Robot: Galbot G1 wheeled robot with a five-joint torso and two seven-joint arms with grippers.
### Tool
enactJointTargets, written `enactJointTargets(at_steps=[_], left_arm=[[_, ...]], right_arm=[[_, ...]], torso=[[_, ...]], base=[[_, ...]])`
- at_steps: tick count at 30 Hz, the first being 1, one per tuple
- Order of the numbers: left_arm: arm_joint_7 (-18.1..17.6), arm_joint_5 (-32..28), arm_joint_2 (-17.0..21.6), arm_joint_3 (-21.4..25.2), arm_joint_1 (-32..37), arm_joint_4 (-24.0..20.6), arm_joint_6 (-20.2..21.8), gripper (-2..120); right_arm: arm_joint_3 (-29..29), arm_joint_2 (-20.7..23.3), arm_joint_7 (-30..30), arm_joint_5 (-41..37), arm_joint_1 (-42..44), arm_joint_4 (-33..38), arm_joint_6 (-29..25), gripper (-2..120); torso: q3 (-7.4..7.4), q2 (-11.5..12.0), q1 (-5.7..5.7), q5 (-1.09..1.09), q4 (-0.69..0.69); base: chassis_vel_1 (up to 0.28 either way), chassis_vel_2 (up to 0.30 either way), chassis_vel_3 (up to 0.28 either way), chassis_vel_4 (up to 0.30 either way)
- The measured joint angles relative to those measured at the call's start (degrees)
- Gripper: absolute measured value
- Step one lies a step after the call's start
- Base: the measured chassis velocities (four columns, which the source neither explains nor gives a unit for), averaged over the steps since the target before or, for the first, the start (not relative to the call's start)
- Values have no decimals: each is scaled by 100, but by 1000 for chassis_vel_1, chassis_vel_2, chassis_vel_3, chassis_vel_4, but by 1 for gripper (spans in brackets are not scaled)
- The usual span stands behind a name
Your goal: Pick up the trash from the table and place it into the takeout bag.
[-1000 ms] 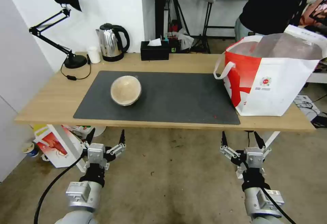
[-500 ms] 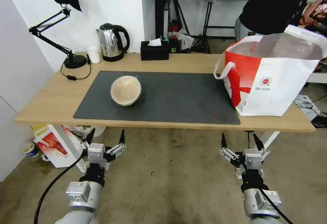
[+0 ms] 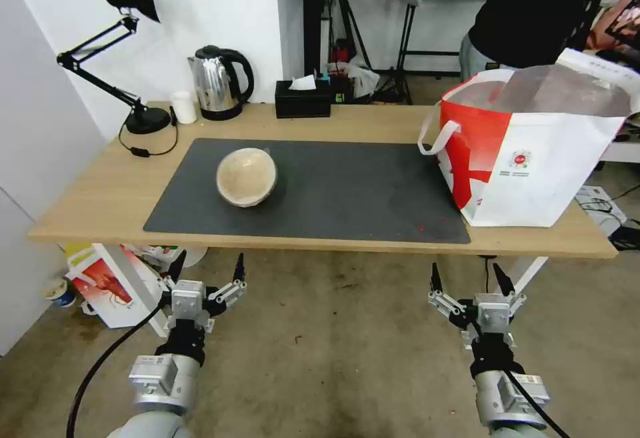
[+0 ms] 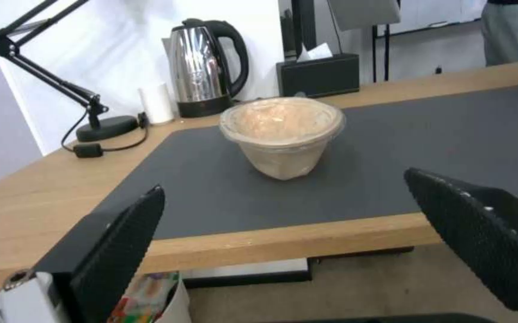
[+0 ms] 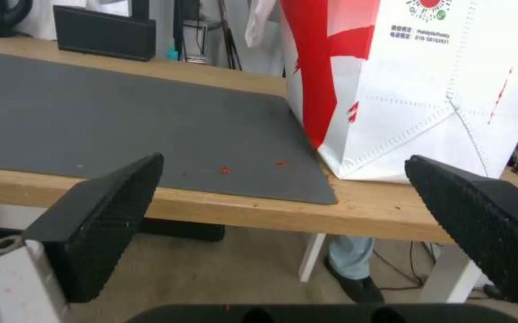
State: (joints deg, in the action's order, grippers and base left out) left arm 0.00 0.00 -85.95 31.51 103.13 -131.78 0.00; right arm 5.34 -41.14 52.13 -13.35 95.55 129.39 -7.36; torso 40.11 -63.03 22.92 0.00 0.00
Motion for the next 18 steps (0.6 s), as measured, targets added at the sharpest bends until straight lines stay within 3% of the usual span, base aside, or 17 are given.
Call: enactJointTargets(at_steps=[18], left_arm=[[0, 0, 0, 0, 0, 0, 0, 100]], right_arm=[[0, 0, 0, 1, 0, 1, -1, 100]], torso=[[0, 0, 0, 0, 0]], base=[[0, 0, 0, 0]])
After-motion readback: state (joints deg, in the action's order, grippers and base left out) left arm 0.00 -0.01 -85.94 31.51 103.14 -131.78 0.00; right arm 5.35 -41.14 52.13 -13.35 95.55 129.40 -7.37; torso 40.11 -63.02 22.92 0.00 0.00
